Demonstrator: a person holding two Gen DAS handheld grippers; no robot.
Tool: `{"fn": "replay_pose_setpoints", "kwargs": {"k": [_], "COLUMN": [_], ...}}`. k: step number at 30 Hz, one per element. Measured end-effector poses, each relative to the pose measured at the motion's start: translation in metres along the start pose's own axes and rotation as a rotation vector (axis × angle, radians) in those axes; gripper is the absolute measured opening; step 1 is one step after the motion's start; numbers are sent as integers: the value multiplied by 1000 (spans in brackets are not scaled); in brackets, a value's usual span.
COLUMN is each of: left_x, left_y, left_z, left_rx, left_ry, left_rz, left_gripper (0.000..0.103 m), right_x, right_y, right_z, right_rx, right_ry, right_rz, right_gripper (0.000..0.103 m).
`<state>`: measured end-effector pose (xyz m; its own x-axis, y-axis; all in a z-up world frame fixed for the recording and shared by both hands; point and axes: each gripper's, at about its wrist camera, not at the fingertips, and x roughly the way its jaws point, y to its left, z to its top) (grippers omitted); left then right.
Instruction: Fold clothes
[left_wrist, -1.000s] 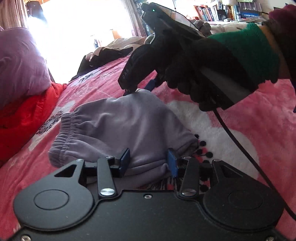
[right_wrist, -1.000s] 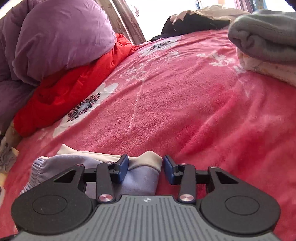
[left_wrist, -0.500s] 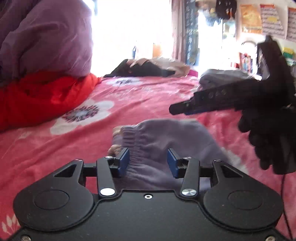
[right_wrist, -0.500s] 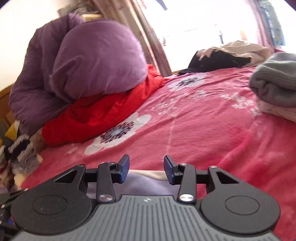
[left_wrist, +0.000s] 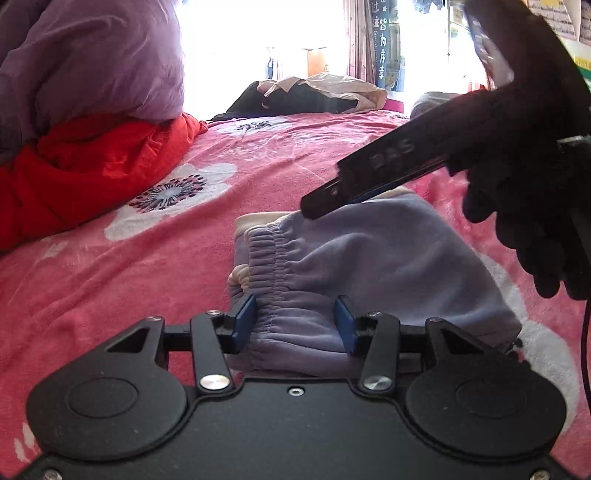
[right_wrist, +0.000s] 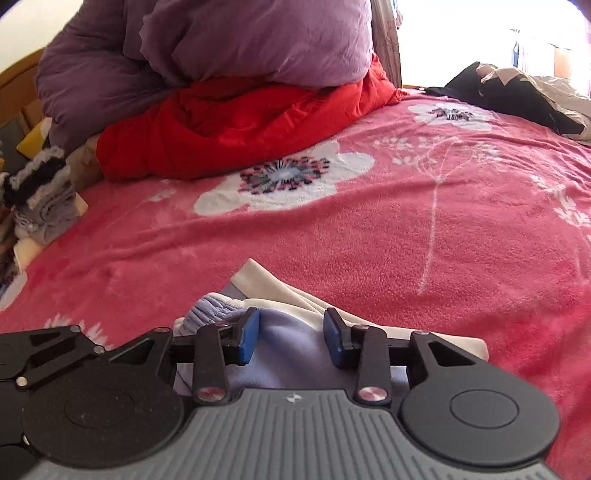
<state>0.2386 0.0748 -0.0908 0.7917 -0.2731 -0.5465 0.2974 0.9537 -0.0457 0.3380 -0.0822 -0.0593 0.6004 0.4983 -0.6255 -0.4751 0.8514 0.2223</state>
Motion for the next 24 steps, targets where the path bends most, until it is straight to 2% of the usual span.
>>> {"fn": "replay_pose_setpoints", "kwargs": {"k": [2,3,4,7,9,11,14,16,18,19,20,21,22,23,24], "left_x": [-10,-13,-16,-6,4,10,12,13,13,13,13,13,13,13,11], "left_y": [18,29,41,69,79,82,83,84,84,83,81,78,76,73,70], "left_z": [6,6,5,-5,-16,-24,-25,-28,-32,-33,-34,-36,-37,-39,-41], "left_rx": [-137,-223,-315,-562,-686,-754,-779,-816,-847,-854,-866,-879,-891,-904,-918], "left_ry": [-29,-36,-40,10,64,81,82,80,74,71,75,82,88,95,95], "left_rz": [-35,-57,-83,-149,-184,-204,-237,-271,-299,-312,-321,-328,-335,-342,-341], "left_gripper": [60,62,63,65,65,66,69,69,67,65,58,54,45,35,34], "right_x": [-31,-46,-60,-86,-93,-93,-85,-80,-77,-75,-72,-68,-65,-63,-61], "right_y": [-10,-16,-24,-53,-68,-75,-73,-65,-59,-59,-60,-61,-60,-58,-56], "right_z": [-4,-9,-15,-46,-75,-103,-136,-148,-149,-149,-148,-147,-144,-142,-140], "right_rx": [69,117,171,394,535,652,784,813,800,817,844,866,864,852,839], "right_ry": [-79,-117,-145,-192,-197,-193,-197,-217,-229,-238,-249,-251,-246,-238,-231], "right_rz": [-12,-25,-35,-61,-45,13,106,137,124,127,142,162,162,150,139], "right_gripper": [57,67,72,76,76,76,76,75,75,75,74,61,47,41,37]}}
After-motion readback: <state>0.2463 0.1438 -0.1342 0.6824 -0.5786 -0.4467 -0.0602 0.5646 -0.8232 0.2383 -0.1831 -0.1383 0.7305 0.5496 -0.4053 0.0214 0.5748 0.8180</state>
